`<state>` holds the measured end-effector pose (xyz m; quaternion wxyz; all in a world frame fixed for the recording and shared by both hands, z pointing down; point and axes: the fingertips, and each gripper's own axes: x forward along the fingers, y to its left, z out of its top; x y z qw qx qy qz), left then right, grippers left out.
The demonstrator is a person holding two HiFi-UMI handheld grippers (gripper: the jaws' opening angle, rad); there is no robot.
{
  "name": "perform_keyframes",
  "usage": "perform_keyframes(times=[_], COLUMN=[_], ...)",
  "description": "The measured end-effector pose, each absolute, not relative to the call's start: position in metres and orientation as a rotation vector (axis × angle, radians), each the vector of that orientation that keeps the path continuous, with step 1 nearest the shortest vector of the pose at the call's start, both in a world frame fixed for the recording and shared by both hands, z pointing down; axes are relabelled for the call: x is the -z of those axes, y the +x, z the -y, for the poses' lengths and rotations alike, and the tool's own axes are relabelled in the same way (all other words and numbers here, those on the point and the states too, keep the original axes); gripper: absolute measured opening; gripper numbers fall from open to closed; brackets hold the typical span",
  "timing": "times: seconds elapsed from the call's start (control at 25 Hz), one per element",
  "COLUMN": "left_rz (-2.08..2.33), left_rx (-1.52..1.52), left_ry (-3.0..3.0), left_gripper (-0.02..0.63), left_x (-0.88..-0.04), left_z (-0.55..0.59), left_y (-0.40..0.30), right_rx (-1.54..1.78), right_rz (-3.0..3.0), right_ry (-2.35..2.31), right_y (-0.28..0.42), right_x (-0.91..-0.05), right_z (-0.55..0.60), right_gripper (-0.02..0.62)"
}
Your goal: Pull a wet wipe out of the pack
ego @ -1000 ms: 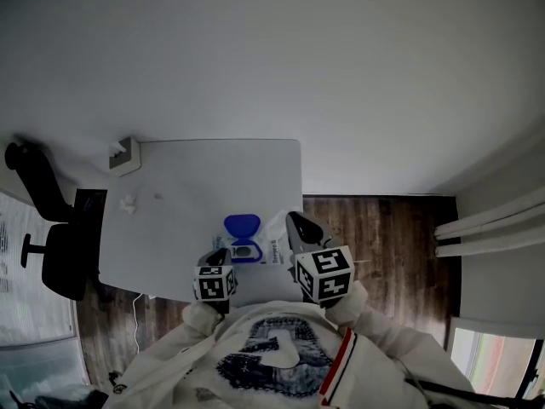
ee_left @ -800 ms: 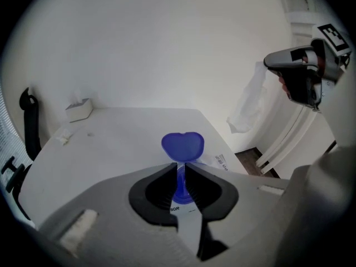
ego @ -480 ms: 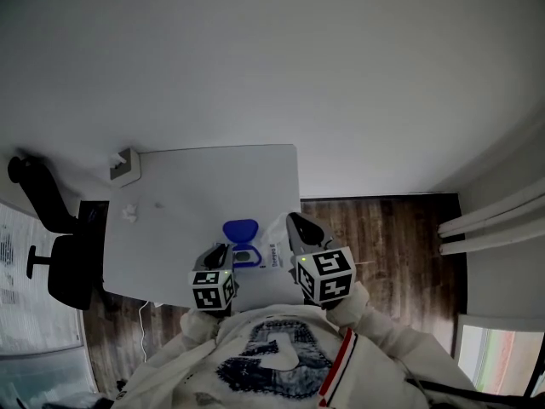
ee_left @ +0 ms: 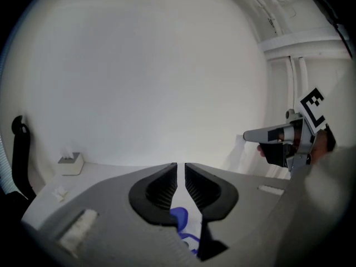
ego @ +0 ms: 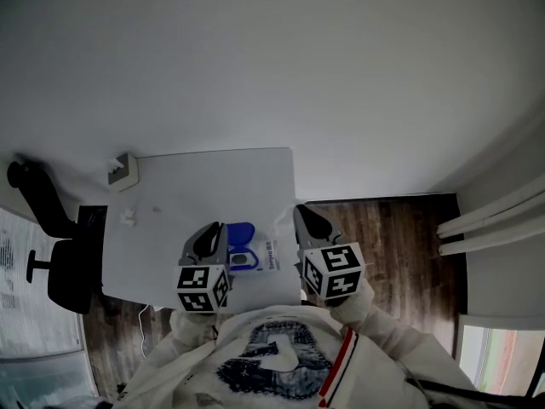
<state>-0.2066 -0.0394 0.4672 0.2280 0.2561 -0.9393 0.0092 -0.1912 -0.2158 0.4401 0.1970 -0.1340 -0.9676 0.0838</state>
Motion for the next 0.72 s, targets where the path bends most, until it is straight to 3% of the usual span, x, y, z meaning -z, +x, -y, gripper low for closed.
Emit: perform_keyframes(times=[0.72], left_rz=[2.717], left_rx=[-0.137], left_ry=[0.604], left_gripper=[0.006], left_x=[-0.422], left_z=[0.042], left_y=[-0.201], right_rx=[-0.262], right_rz=[2.828], right_ry=[-0.475], right_y=[-0.182], right_x=[-0.413], right_z=[0.240], right_gripper=[0.011])
